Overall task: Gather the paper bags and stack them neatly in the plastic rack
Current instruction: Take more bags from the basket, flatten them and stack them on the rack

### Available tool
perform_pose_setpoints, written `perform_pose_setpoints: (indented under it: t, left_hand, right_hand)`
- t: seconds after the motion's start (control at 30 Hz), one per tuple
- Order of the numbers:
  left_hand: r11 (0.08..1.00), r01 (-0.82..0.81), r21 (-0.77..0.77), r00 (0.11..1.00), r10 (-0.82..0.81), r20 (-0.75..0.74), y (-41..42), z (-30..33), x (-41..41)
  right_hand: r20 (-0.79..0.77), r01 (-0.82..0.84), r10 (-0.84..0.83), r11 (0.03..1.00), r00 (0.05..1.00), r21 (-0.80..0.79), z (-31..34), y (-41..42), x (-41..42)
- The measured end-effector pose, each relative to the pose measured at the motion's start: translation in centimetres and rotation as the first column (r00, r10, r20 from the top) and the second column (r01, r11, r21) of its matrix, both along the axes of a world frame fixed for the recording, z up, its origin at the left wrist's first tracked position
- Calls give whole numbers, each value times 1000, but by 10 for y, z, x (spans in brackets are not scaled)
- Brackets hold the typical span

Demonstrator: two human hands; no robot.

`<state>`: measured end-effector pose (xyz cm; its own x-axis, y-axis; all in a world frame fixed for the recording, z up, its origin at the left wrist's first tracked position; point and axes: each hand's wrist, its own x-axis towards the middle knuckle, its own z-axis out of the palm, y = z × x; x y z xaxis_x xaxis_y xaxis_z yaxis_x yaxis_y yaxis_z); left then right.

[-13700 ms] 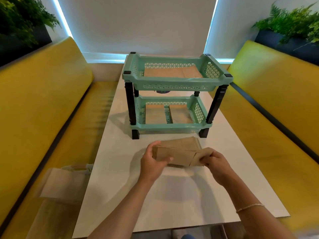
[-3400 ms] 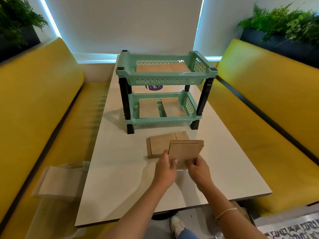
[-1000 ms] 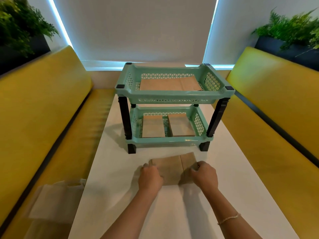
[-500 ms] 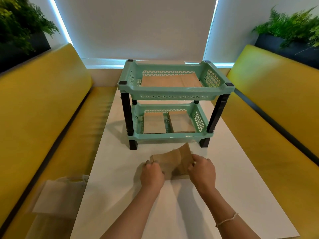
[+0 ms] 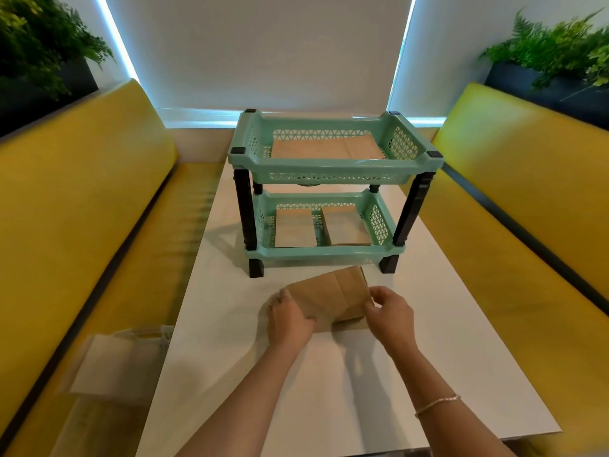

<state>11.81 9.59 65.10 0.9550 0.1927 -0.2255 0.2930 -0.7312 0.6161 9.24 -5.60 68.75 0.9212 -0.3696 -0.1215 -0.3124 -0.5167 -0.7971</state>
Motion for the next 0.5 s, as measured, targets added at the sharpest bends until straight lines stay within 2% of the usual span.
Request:
perform_pose_setpoints:
  t: [0.07, 0.13, 0.2, 0.3, 0.4, 0.5]
  left_hand:
    - [973, -85, -216, 996, 88, 6, 5, 3, -1]
    - [876, -116, -467, 992, 128, -6, 9, 7, -6]
    - [783, -63, -619, 995, 101, 26, 11, 8, -14]
    - [756, 38, -653, 989, 66, 133, 13, 4, -30]
    - [796, 39, -605, 983, 78, 167, 14, -8, -46]
    - [729, 88, -679, 992, -1, 128, 16, -20, -59]
  right_hand:
    - [-26, 63, -59, 980, 998, 188, -2, -10, -2]
    - [-41, 101, -92, 897, 995, 430, -6, -20, -7]
    - [-40, 81, -72, 802, 997, 591, -10, -28, -16]
    - [3, 15, -25, 700, 1000, 714, -15, -36, -34]
    - [-3, 0, 3, 641, 1000, 768, -26, -42, -53]
    - [-26, 5, 21, 688, 999, 725, -36, -43, -67]
